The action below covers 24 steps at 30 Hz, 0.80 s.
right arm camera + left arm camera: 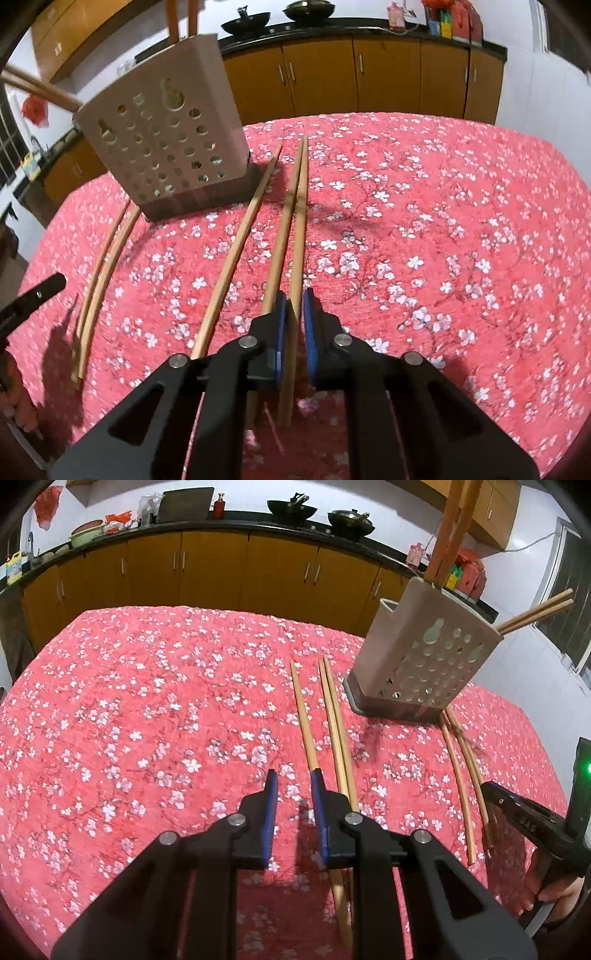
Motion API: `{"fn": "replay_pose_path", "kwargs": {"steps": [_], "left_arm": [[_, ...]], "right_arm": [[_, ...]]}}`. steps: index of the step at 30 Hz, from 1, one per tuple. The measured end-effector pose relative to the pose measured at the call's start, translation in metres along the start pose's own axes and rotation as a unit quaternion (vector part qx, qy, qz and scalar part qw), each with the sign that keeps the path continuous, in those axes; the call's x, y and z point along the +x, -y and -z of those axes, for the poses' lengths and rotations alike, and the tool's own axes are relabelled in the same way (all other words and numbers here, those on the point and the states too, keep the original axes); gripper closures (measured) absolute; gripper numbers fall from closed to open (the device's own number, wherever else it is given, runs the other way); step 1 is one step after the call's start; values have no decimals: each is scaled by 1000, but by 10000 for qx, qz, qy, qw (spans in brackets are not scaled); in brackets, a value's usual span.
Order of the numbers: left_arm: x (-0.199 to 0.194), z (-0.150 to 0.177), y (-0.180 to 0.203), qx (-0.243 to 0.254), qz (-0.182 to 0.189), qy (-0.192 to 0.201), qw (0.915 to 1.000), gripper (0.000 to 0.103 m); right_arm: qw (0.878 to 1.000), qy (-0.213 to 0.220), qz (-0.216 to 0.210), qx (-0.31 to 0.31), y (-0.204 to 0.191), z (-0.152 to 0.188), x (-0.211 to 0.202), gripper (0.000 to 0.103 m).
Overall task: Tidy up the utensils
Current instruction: 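Lower the left tool and grasp a chopstick while the right tool grasps another chopstick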
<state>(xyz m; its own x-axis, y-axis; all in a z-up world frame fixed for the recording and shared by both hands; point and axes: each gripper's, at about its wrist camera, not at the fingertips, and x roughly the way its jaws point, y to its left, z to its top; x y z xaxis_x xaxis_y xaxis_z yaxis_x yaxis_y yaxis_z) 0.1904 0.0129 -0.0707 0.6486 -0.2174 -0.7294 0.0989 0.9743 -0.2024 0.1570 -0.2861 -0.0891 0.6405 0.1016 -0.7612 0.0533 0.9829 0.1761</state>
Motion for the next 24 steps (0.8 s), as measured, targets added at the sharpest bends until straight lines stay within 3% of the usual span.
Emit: {"fn": "replay_pose_path", "kwargs": {"steps": [4,14,21,24], "left_arm": [[4,3,2,14,70,-89,9999,83],[16,14,14,208,128,-234,9994,84],[24,19,24,525,-183,-268,9981,91],[27,23,33,807,-489,-199,9953,94]], "right_arm": [[9990,84,446,48,7,0,-2,95],[9985,121,489,211,20,1,-5,95],[9985,127,501,192,19,2,-8,95],[9984,129,528,141,19,4,-11,95]]}}
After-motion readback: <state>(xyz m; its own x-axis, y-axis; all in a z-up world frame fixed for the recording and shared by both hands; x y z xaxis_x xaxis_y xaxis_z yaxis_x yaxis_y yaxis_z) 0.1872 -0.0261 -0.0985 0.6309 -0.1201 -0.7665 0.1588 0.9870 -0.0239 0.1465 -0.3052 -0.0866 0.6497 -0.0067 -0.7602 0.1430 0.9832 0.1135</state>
